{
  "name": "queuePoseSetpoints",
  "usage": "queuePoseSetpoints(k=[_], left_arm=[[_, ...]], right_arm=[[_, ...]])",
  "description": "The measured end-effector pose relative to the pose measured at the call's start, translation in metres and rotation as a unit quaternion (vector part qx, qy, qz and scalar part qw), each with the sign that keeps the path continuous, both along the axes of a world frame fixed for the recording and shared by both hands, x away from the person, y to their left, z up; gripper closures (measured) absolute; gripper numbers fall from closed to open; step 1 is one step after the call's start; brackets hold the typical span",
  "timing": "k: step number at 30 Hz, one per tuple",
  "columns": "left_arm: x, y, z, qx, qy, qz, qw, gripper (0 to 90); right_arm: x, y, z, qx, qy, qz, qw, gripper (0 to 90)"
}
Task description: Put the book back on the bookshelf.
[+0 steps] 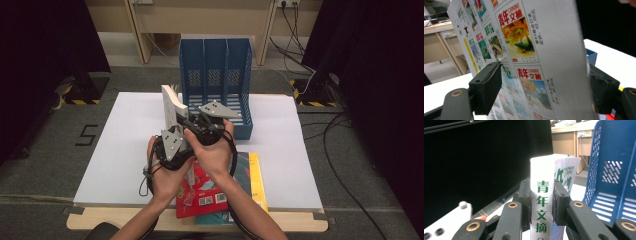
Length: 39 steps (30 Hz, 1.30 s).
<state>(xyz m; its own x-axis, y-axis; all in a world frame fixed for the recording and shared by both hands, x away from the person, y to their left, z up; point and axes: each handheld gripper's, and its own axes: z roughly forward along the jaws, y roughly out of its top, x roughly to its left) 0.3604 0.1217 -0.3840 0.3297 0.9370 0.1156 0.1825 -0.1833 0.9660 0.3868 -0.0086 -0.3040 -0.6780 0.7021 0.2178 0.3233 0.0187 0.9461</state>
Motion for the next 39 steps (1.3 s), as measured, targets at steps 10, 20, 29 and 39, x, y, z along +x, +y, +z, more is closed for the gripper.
queuePoseSetpoints(k=[10, 20, 29, 39], left_arm=[[-0.010, 0.009, -0.002, -0.037, -0.005, 0.008, 0.9993, 35.4], [-0.018, 0.017, -0.003, -0.055, -0.004, 0.018, 0.9983, 42.0], [-0.026, 0.026, -0.005, -0.072, -0.001, 0.024, 0.9971, 54.1], [-0.023, 0.042, -0.013, -0.098, 0.016, 0.016, 0.9949, 73.1]], right_arm=[[-0.003, 0.005, 0.001, -0.004, 0.004, 0.019, 0.9998, 73.0], [-0.005, 0.016, 0.002, -0.018, -0.017, 0.041, 0.9988, 70.2], [-0.005, 0.023, -0.001, -0.017, -0.025, 0.061, 0.9977, 63.9], [-0.004, 0.014, 0.006, 0.023, -0.030, 0.092, 0.9950, 65.6]])
